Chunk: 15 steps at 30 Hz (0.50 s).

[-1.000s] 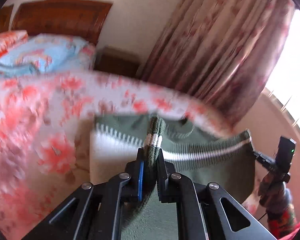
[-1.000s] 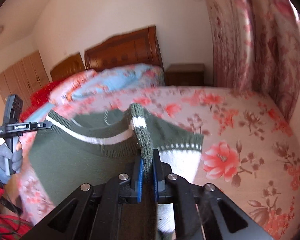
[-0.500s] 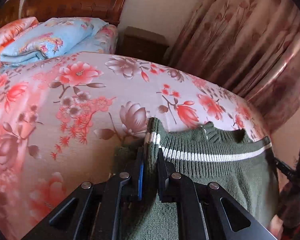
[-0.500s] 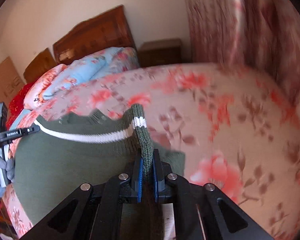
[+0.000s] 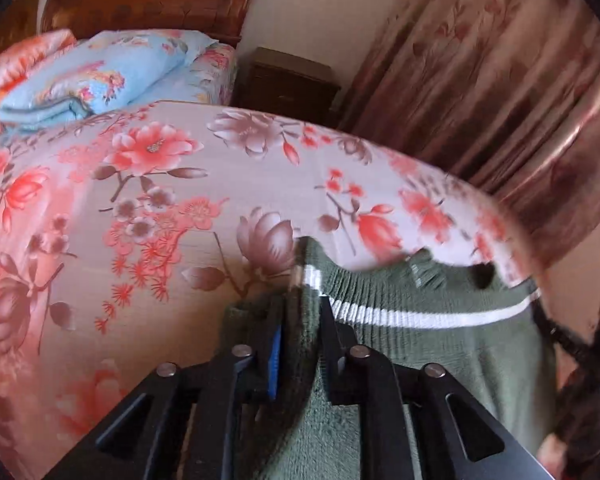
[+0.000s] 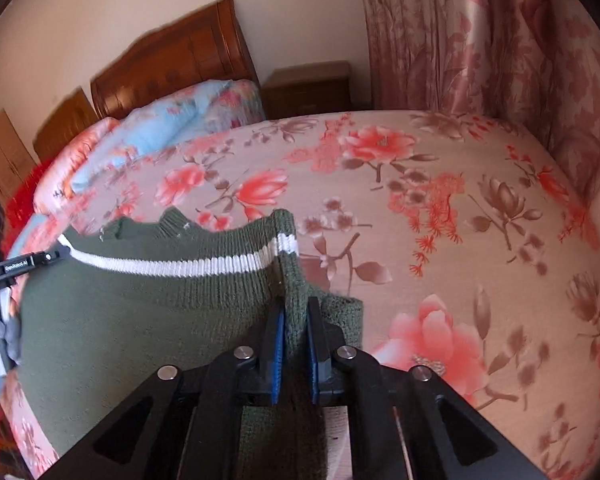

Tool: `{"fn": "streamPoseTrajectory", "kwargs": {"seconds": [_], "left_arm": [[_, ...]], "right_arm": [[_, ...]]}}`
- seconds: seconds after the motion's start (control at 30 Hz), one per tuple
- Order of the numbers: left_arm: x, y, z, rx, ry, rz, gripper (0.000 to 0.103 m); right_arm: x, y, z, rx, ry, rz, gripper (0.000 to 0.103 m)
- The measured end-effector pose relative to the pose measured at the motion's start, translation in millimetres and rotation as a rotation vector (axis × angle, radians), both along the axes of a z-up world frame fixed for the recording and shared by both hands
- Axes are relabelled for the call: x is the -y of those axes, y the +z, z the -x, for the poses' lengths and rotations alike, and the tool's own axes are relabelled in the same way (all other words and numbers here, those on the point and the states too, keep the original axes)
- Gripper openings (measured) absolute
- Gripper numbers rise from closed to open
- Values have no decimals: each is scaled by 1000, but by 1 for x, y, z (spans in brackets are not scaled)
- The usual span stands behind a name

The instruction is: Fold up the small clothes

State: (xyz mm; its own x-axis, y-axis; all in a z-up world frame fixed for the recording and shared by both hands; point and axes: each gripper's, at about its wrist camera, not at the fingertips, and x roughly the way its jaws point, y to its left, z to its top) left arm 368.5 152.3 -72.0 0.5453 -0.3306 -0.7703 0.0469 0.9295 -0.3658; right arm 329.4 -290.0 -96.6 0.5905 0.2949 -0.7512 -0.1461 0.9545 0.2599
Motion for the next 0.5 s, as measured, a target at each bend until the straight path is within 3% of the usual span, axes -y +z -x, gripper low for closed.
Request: {"fn": "streamPoseTrajectory", "kwargs": {"seconds": [0.03,0.07,0.17,0.27,0.37,0.5], "left_arm": [[-1,4,3,13,-2,15,48],[-1,10,9,40,2,13,103],[9,44,40,208,124,-100,103],[31,70,57,337,98,-46,103],[70,64,41,270,-7,-84,103],[99,29,13,134,-60,-167,103]], "right_arm": [[1,4,3,-1,-5,-2,16],[1,9,5,0,-9,5,23],[-10,35,19,72,-29,82,24],[-39,55,25,150,19,102,25],[-89,47,13,112,141,117,25],[-144,19,-5,50,223,142,25]]}}
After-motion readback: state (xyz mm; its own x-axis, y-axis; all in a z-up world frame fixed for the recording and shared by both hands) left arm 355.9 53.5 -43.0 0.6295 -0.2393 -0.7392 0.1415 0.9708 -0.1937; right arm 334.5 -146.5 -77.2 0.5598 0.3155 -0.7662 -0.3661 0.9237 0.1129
